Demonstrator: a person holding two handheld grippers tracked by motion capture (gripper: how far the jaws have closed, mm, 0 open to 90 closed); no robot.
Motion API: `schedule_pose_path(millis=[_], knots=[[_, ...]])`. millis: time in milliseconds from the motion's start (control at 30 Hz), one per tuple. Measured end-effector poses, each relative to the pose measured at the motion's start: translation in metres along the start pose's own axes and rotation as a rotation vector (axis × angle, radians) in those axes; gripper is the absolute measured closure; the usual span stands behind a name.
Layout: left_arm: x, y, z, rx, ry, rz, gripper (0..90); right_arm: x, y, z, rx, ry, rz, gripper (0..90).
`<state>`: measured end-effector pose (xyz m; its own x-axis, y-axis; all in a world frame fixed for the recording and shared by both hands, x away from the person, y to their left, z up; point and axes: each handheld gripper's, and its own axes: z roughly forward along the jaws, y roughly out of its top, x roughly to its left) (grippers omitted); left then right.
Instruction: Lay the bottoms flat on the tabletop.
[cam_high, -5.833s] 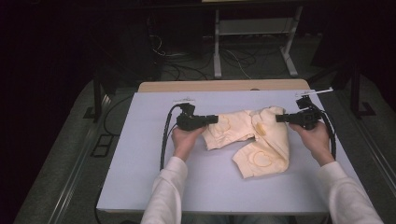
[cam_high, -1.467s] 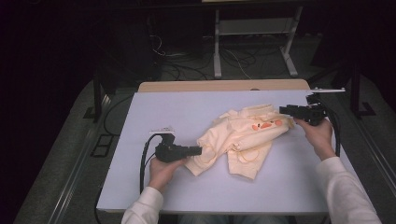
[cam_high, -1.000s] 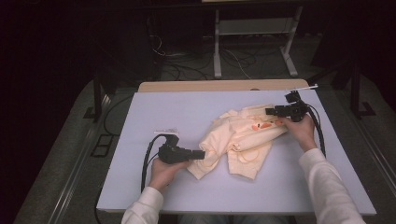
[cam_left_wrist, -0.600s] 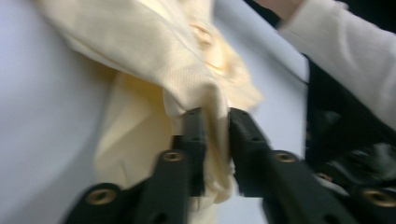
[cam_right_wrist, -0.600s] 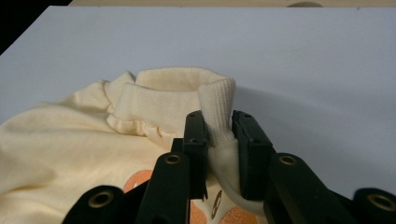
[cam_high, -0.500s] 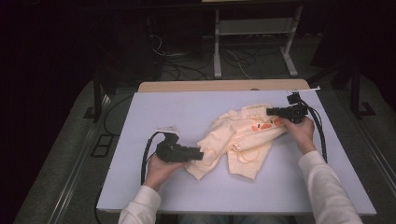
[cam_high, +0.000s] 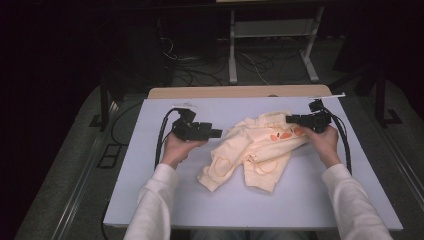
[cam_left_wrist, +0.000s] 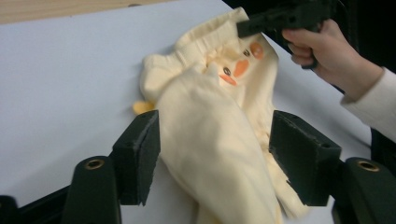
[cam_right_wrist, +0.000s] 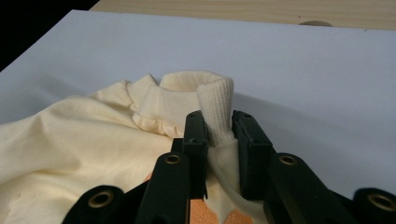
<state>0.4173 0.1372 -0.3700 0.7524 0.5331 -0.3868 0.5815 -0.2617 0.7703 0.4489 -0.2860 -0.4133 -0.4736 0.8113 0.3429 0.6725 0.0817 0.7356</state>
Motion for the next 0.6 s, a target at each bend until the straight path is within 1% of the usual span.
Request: schedule_pose_path(millis=[33,100,133,233,367,433,467,533,600], knots=[[0.003,0.004,0.005,0.001,-0.003,-0.004,32.3,0.000,0.000,0.000,-0.001,0.001,-0.001,75.2],[0.008,0.011,0.015,0.012,0.010,-0.005,32.3,0.001,0.000,0.000,-0.006,0.002,0.000,75.2],[0.011,0.014,0.020,0.016,0.009,-0.006,32.2,0.001,0.000,0.000,-0.007,0.005,0.000,75.2],[0.020,0.018,0.032,0.018,0.009,-0.024,32.2,0.001,0.000,0.000,-0.011,0.006,0.001,75.2],[0.037,0.020,0.050,0.015,0.017,-0.072,32.2,0.001,-0.001,0.001,-0.019,0.014,0.010,75.2],[0.045,0.020,0.058,0.019,0.010,-0.098,32.0,0.000,-0.001,0.002,-0.023,0.022,0.015,75.2],[0.050,0.020,0.064,0.022,0.013,-0.114,32.0,0.001,-0.002,0.002,-0.025,0.023,0.015,75.2],[0.058,0.019,0.072,0.035,0.027,-0.134,31.9,0.001,-0.001,0.002,-0.028,0.027,0.015,75.2],[0.064,0.018,0.081,0.041,0.027,-0.155,31.8,0.001,-0.001,0.002,-0.029,0.030,0.010,75.2]])
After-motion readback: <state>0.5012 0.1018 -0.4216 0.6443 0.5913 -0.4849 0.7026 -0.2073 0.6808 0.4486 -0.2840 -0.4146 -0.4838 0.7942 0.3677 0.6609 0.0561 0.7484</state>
